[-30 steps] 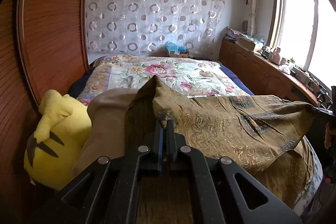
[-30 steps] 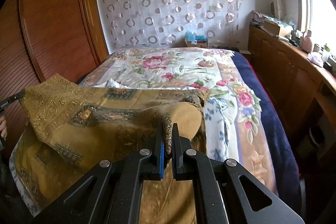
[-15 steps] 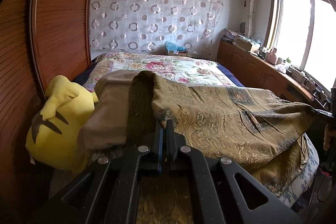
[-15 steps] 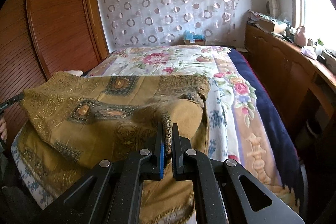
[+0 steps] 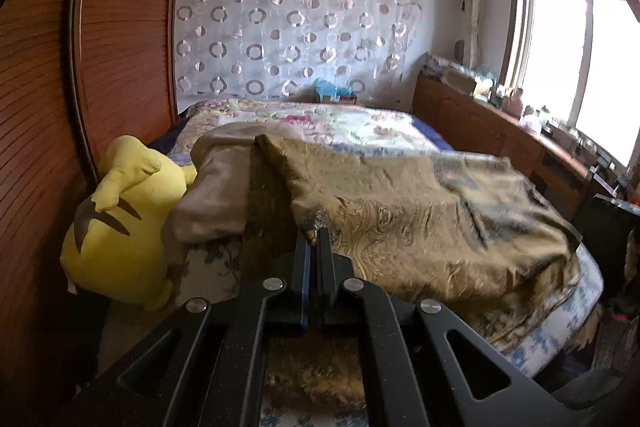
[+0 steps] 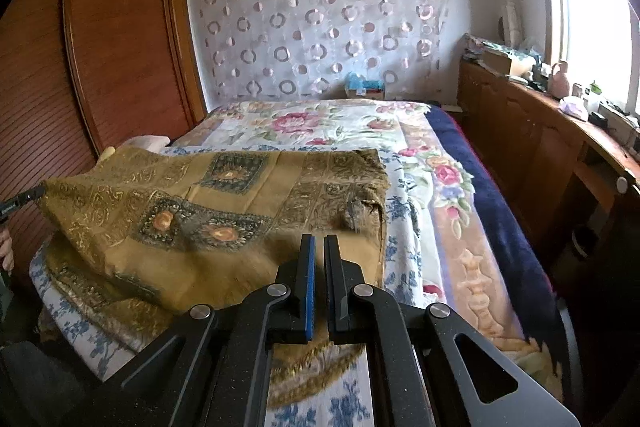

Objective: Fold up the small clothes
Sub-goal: 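Fold the held edge over the shirt body with both grippers, then lower the fold onto the shirt and open both grippers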

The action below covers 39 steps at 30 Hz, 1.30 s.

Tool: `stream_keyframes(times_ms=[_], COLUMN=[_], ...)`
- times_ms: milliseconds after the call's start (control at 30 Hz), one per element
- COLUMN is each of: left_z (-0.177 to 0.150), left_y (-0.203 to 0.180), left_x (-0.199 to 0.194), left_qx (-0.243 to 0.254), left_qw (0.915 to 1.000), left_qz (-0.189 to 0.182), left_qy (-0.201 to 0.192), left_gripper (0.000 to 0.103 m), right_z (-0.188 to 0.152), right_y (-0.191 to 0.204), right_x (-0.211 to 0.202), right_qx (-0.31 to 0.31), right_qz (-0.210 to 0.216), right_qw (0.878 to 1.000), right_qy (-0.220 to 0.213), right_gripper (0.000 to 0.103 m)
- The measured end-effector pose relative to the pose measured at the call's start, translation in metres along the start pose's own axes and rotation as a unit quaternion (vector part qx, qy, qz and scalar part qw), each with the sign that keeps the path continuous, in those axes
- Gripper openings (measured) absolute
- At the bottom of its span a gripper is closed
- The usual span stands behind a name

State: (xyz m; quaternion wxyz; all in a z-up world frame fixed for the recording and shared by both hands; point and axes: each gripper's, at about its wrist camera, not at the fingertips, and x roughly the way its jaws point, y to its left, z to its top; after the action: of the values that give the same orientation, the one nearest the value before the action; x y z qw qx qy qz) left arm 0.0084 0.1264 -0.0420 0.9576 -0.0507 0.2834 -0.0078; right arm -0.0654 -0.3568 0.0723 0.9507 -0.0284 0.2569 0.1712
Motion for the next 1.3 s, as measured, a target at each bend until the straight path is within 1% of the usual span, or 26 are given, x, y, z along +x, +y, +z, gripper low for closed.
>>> stream_keyframes(times_ms=[67,167,300,367,433,467,600,700,733,767,800,833,900,1000,1100,1200,1300], left_z=[-0.007,-0.014,-0.019,-0.021,-0.022,-0.022,-0.023,-0.023,-0.022,-0.021,-0.018,-0.014,-0.005,0.011,0.023,0.028,0.025], left_y=[0.003,0.009,0.011,0.009,0.007,0.007,0.006,0.003,0.003,0.002,0.001,0.000,-0.004,-0.008,-0.007,-0.004,0.002], left_x=[0.005,0.015,0.016,0.016,0.018,0.019,0.025,0.030,0.031,0.030,0.029,0.027,0.019,0.003,-0.013,-0.023,-0.023], left_qx=[0.001,-0.007,-0.013,-0.012,-0.013,-0.013,-0.012,-0.007,-0.006,-0.004,-0.002,0.000,0.007,0.009,0.006,0.004,-0.005], left_qw=[0.9999,0.9997,0.9995,0.9994,0.9993,0.9993,0.9988,0.9985,0.9985,0.9985,0.9987,0.9990,0.9995,0.9999,0.9999,0.9999,0.9999], left_qz=[0.005,0.008,0.007,0.008,0.008,0.007,0.005,0.003,0.001,-0.003,-0.006,-0.006,-0.007,-0.007,-0.010,0.000,0.012], left_qy=[0.011,0.024,0.028,0.030,0.033,0.035,0.046,0.054,0.054,0.054,0.050,0.044,0.030,0.005,-0.008,-0.012,-0.002], left_gripper=[0.003,0.003,0.003,0.003,0.003,0.003,0.003,0.003,0.003,0.003,0.003,0.003,0.003,0.002,0.002,0.002,0.002], right_z=[-0.006,-0.012,-0.015,-0.016,-0.016,-0.017,-0.022,-0.021,-0.021,-0.020,-0.019,-0.017,-0.012,0.000,0.012,0.022,0.026], right_y=[0.003,0.001,0.000,0.000,0.000,0.000,-0.005,-0.008,-0.010,-0.011,-0.010,-0.010,-0.007,-0.005,-0.005,-0.001,-0.001], right_x=[0.003,0.012,0.030,0.041,0.051,0.055,0.067,0.075,0.077,0.076,0.075,0.073,0.065,0.049,0.027,0.007,-0.011], right_qx=[-0.006,0.003,0.003,0.003,0.004,0.007,0.015,0.024,0.026,0.026,0.023,0.021,0.011,0.007,0.010,0.005,0.003], right_qz=[-0.004,-0.003,-0.021,-0.030,-0.033,-0.034,-0.036,-0.039,-0.037,-0.034,-0.028,-0.023,-0.019,-0.013,-0.005,-0.002,-0.001], right_qw=[1.000,1.000,0.999,0.998,0.997,0.997,0.995,0.993,0.993,0.993,0.994,0.994,0.996,0.998,1.000,1.000,1.000], right_qy=[0.008,0.019,0.041,0.054,0.063,0.069,0.096,0.111,0.112,0.110,0.107,0.105,0.088,0.057,0.027,0.009,0.005], right_gripper=[0.003,0.003,0.004,0.014,0.040,0.043,0.044,0.044,0.041,0.034,0.016,0.008,0.004,0.003,0.003,0.003,0.003])
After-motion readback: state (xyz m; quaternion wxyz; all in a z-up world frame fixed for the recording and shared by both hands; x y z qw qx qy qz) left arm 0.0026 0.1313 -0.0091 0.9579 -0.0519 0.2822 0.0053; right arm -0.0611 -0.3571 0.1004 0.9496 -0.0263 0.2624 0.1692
